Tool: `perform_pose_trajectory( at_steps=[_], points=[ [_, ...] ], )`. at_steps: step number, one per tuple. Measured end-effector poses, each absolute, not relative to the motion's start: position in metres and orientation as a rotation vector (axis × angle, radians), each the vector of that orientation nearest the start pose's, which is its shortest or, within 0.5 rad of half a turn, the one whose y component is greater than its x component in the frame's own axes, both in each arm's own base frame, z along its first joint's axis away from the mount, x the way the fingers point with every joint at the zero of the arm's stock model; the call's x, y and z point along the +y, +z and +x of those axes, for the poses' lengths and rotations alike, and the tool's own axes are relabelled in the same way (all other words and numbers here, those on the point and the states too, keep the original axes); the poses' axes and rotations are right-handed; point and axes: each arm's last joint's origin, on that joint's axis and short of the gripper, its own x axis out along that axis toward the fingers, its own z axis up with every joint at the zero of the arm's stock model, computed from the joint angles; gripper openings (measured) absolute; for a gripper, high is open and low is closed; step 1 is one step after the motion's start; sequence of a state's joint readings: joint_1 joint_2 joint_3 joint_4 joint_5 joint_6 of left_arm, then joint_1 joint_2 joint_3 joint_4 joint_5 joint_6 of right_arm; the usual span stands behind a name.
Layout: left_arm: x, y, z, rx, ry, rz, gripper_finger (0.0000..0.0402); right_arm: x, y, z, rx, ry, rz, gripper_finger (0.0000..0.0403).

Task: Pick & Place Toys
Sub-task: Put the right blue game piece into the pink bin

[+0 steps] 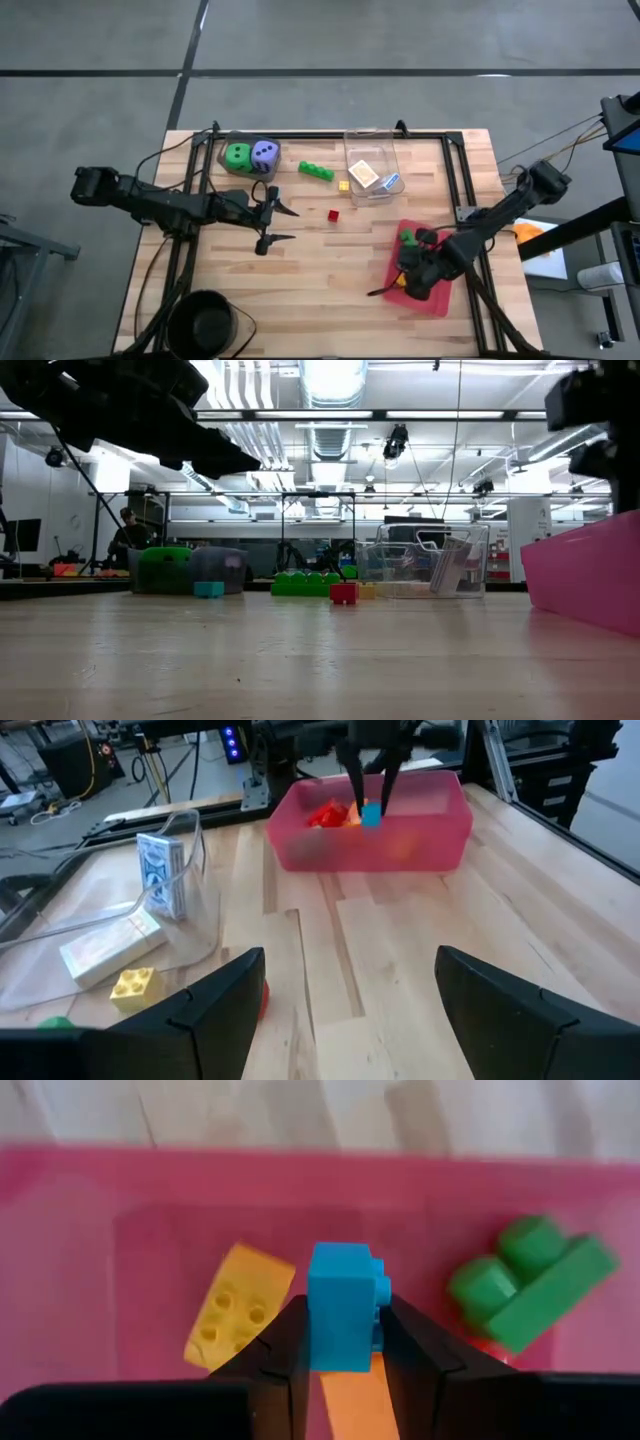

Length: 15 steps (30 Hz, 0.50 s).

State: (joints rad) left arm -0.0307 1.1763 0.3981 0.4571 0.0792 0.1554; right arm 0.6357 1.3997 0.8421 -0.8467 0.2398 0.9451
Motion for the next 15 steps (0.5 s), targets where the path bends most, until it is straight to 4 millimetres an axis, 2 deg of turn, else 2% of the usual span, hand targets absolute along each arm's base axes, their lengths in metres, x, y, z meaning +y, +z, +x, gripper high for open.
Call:
perform_pose_trajectory(
  at_steps=[6, 11, 15],
  points=[
    [-0.009, 0.188, 0.227, 0.31, -0.129, 0.147, 0.0293, 0.136, 0.168, 0.196, 1.344, -0.348, 0.171, 0.0096],
    [-0.009, 0.188, 0.227, 0.311, -0.125, 0.147, 0.0293, 0.138, 0.159, 0.198, 1.364, -0.391, 0.179, 0.0203],
    [-0.009, 0.188, 0.227, 0.311, -0.125, 0.147, 0.0293, 0.139, 0.162, 0.198, 1.35, -0.392, 0.206, 0.0273]
  ],
)
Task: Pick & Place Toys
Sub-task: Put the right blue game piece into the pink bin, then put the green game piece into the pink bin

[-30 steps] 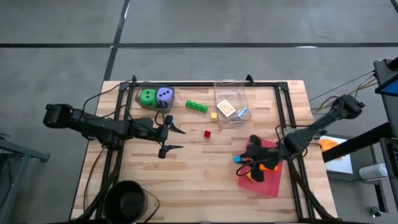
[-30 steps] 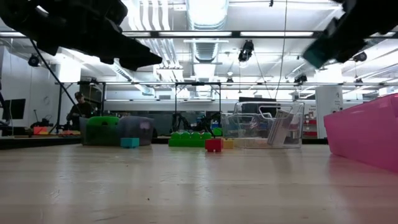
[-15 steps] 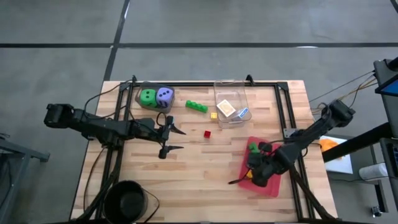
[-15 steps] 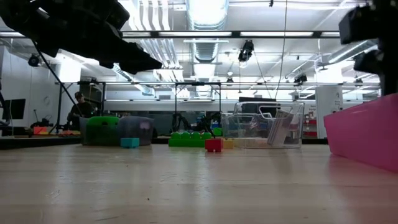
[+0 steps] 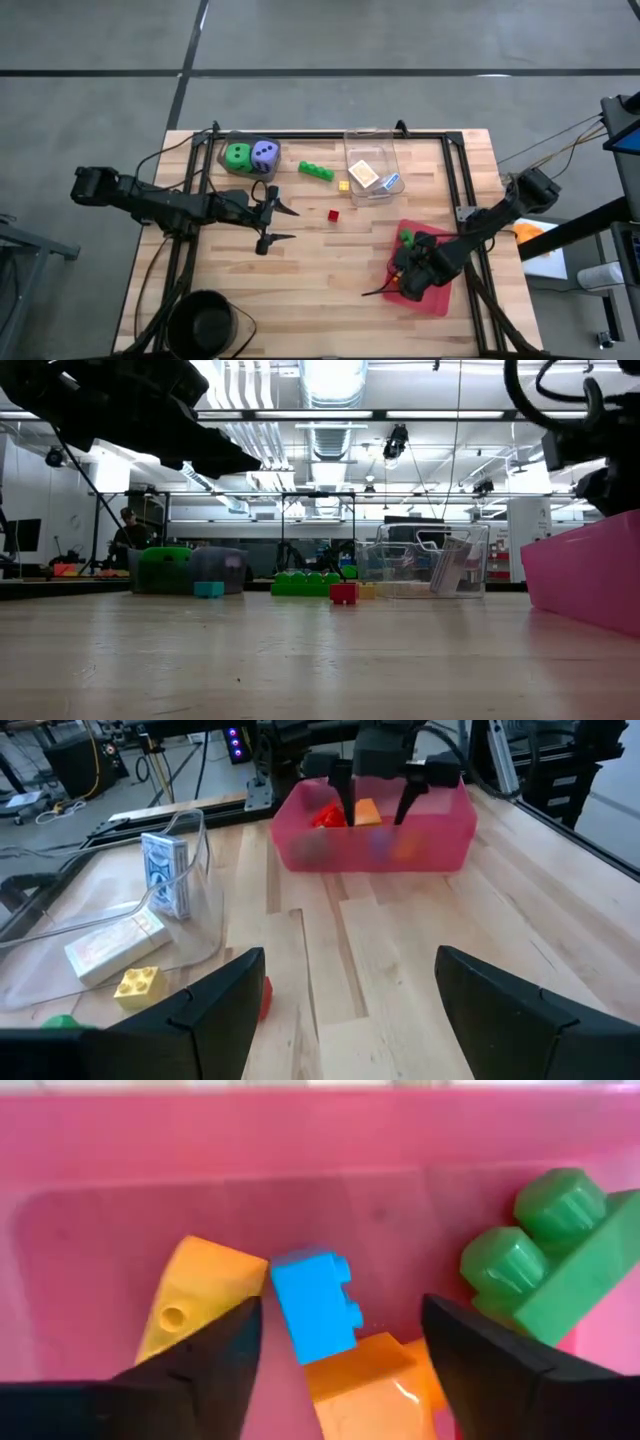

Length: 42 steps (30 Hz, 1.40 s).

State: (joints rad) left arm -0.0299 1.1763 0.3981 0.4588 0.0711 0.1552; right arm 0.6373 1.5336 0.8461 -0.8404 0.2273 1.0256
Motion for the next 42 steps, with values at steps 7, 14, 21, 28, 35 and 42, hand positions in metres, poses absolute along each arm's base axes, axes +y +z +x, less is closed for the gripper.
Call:
perform_pose_trajectory(
  at_steps=[7, 14, 21, 28, 35, 42],
  points=[
    [-0.009, 0.188, 0.227, 0.311, -0.121, 0.148, 0.0293, 0.143, 0.194, 0.203, 1.189, -0.358, 0.24, 0.0309],
    [-0.009, 0.188, 0.227, 0.31, -0.116, 0.137, 0.0293, 0.152, 0.231, 0.207, 0.753, -0.344, 0.079, 0.0311],
    [-0.009, 0.189, 0.227, 0.301, -0.104, 0.091, 0.0293, 0.161, 0.232, 0.22, 0.412, -0.369, -0.11, 0.0311],
    [-0.007, 0.185, 0.229, 0.32, -0.061, 0.077, 0.0293, 0.155, 0.2, 0.24, 0.157, -0.197, -0.058, 0.0312],
    [-0.001, 0.17, 0.25, 0.452, -0.005, 0.061, 0.0293, 0.128, 0.172, 0.237, -0.063, -0.009, 0.002, 0.0312],
    [0.019, 0.155, 0.289, 0.711, 0.148, 0.119, 0.0293, 0.113, 0.162, 0.226, -0.029, -0.027, 0.007, 0.0312]
  ],
)
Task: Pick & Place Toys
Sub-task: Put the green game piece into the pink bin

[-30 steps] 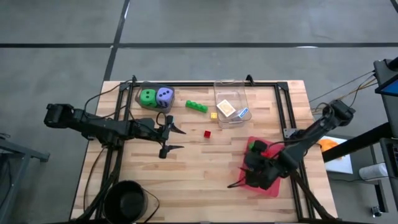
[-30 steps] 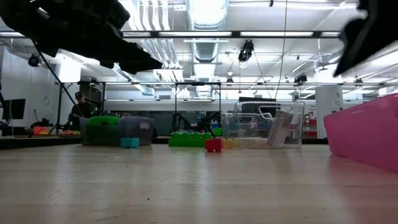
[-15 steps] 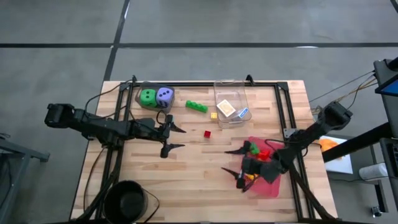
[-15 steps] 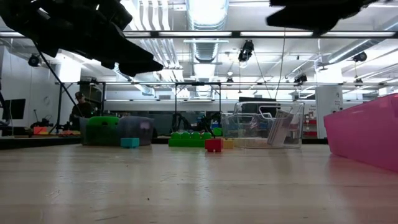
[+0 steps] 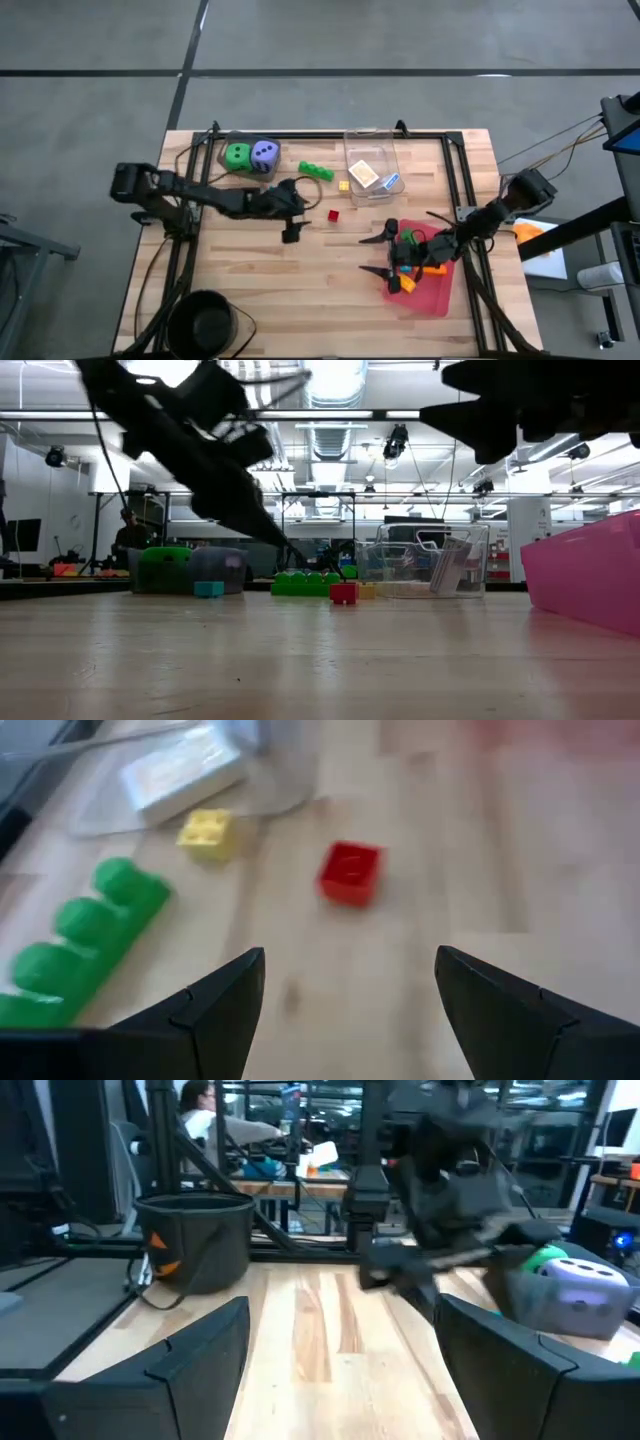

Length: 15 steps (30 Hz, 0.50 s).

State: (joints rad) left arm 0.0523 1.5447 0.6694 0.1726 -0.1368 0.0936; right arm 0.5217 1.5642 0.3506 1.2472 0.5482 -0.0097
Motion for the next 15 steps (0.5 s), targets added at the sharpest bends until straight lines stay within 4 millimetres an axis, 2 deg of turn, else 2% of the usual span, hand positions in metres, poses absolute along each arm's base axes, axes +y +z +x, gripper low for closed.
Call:
perform_pose_trajectory(
  at_steps=[3, 8, 11, 15],
  points=[
    [0.036, 0.155, 0.306, 0.789, 0.194, 0.176, 0.0293, 0.112, 0.163, 0.224, -0.026, -0.015, 0.008, 0.0312],
    [0.079, 0.157, 0.329, 0.905, 0.245, 0.244, 0.0293, 0.112, 0.161, 0.222, -0.003, 0.017, -0.003, 0.0312],
    [0.107, 0.161, 0.336, 0.974, 0.25, 0.259, 0.0293, 0.114, 0.159, 0.222, 0.006, 0.038, 0.004, 0.0312],
    [0.14, 0.165, 0.34, 0.984, 0.207, 0.275, 0.0293, 0.117, 0.155, 0.222, 0.02, 0.048, 0.008, 0.0312]
  ],
)
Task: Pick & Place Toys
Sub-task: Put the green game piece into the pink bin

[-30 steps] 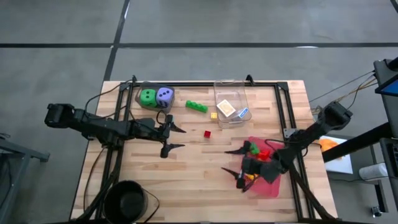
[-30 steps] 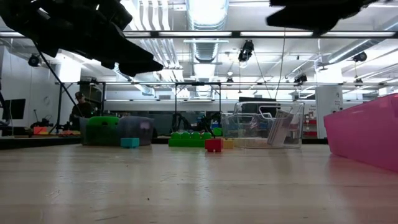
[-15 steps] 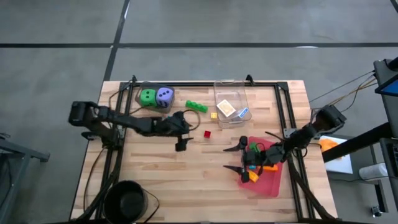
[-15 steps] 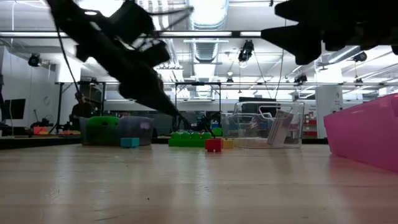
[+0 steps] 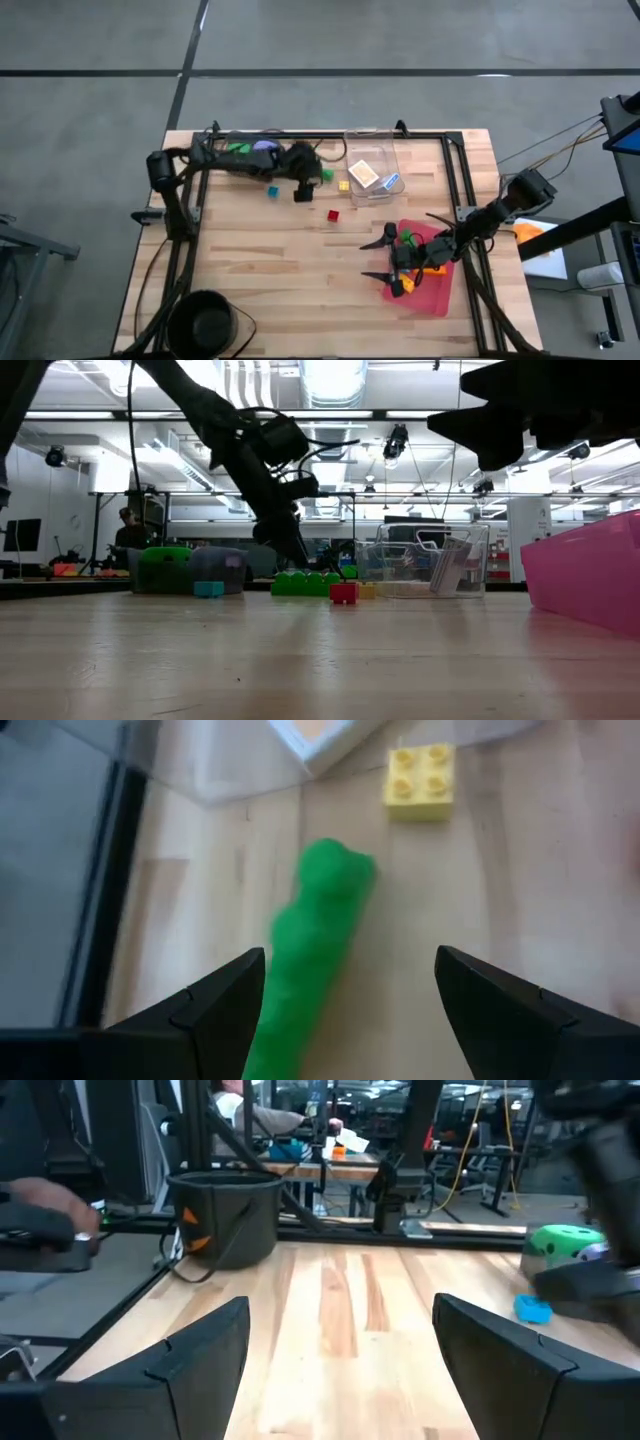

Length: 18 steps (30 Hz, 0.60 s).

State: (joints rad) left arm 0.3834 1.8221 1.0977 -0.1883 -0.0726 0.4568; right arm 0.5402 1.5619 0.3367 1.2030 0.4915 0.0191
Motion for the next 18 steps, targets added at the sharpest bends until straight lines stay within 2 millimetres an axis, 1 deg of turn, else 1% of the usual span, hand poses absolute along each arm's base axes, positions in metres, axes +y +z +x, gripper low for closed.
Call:
perform_pose_trajectory(
  at_steps=[4, 8, 11, 18],
  points=[
    [0.166, 0.171, 0.341, 0.979, 0.145, 0.253, 0.0293, 0.118, 0.153, 0.222, 0.029, 0.052, 0.009, 0.0312],
    [0.183, 0.168, 0.341, 1.021, 0.11, 0.219, 0.0293, 0.118, 0.154, 0.222, 0.026, 0.065, 0.013, 0.0312],
    [0.19, 0.163, 0.344, 1.064, 0.088, 0.216, 0.0293, 0.119, 0.154, 0.222, 0.026, 0.066, 0.013, 0.0312],
    [0.197, 0.141, 0.354, 1.184, 0.029, 0.177, 0.0293, 0.119, 0.154, 0.222, 0.025, 0.066, 0.014, 0.0312]
  ],
)
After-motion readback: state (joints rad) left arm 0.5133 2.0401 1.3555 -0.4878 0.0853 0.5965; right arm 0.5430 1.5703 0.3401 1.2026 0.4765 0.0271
